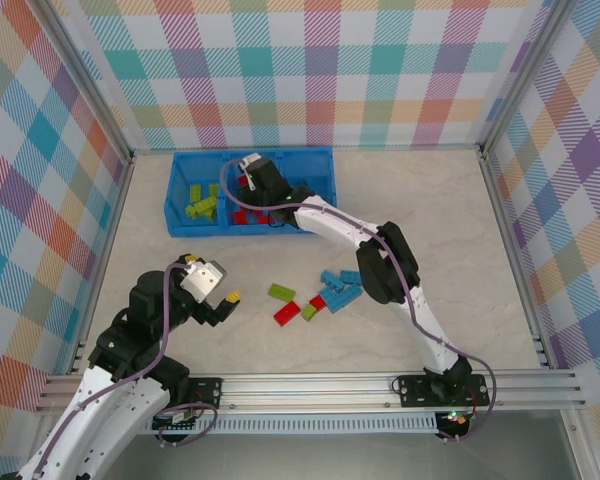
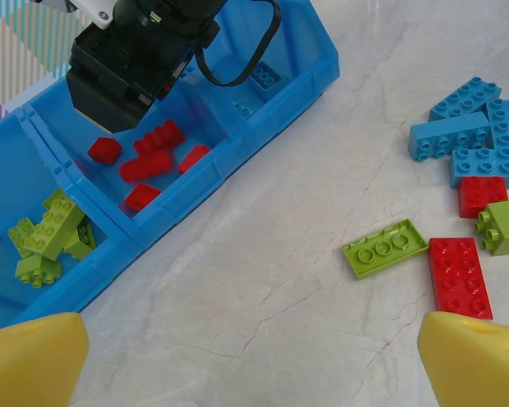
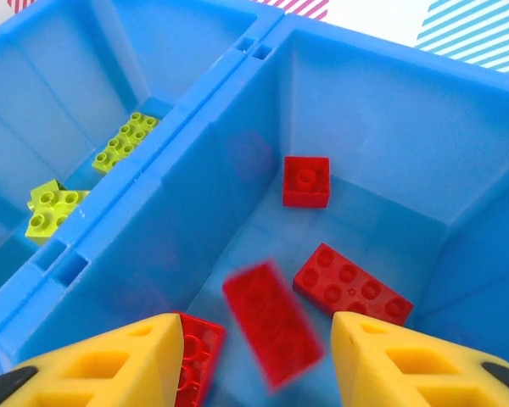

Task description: Sort the legos into containers by color

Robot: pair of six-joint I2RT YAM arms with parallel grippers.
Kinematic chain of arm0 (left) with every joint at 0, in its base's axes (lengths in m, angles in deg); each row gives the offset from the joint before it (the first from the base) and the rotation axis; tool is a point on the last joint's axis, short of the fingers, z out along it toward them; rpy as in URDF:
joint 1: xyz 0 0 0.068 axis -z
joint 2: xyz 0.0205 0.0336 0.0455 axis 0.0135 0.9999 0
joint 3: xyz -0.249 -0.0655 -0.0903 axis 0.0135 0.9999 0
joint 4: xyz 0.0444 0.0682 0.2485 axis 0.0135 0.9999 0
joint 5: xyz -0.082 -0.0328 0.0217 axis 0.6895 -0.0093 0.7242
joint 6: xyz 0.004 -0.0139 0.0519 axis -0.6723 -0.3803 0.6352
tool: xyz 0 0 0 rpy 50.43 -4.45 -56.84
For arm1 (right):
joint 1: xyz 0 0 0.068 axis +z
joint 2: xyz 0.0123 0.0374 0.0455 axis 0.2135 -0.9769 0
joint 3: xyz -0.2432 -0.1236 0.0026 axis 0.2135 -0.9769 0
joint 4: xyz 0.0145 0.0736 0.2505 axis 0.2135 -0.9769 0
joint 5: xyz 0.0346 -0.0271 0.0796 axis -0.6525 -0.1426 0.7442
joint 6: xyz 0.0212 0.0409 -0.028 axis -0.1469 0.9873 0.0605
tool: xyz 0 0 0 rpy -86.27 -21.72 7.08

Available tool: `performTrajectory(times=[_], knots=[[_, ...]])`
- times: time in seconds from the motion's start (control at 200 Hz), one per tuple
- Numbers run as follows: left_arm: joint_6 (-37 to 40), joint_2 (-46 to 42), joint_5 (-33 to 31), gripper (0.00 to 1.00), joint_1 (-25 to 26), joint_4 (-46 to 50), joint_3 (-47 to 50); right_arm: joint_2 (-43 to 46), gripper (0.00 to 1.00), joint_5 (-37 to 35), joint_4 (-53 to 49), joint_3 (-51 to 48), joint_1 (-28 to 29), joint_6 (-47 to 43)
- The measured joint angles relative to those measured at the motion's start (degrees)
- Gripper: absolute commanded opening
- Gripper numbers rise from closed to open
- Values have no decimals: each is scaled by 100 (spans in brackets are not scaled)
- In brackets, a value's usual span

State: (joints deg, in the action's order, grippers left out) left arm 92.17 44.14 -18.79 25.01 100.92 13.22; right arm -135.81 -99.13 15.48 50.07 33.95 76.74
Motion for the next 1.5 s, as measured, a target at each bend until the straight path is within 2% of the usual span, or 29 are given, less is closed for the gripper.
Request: performTrajectory(times=[0.19,0.35,0.575,0.69,0.82,1.03,1.175,1.5], knots=[[0,0,7,100,0,-4,9,750,50,94,55,-970,0,4],[74,0,317,100,-2,2,13,2430,51,254,258,-2688,0,33],[420,186,2177,100,-2,-90,101,5195,52,498,140,-5029,-59,352],[496,632,2942,100,4,-122,101,5851,54,695,-420,-5821,-85,573],[566,1191,3399,100,9,-127,98,5613,56,861,-1217,-6236,-125,658],[588,1451,3550,100,42,-120,90,4232,54,879,-2100,-5958,-278,601],[605,1311,3526,100,68,-120,90,3689,47,883,-2188,-5589,-382,564],[612,1182,3397,100,76,-120,90,3115,32,876,-2100,-5226,-422,474]])
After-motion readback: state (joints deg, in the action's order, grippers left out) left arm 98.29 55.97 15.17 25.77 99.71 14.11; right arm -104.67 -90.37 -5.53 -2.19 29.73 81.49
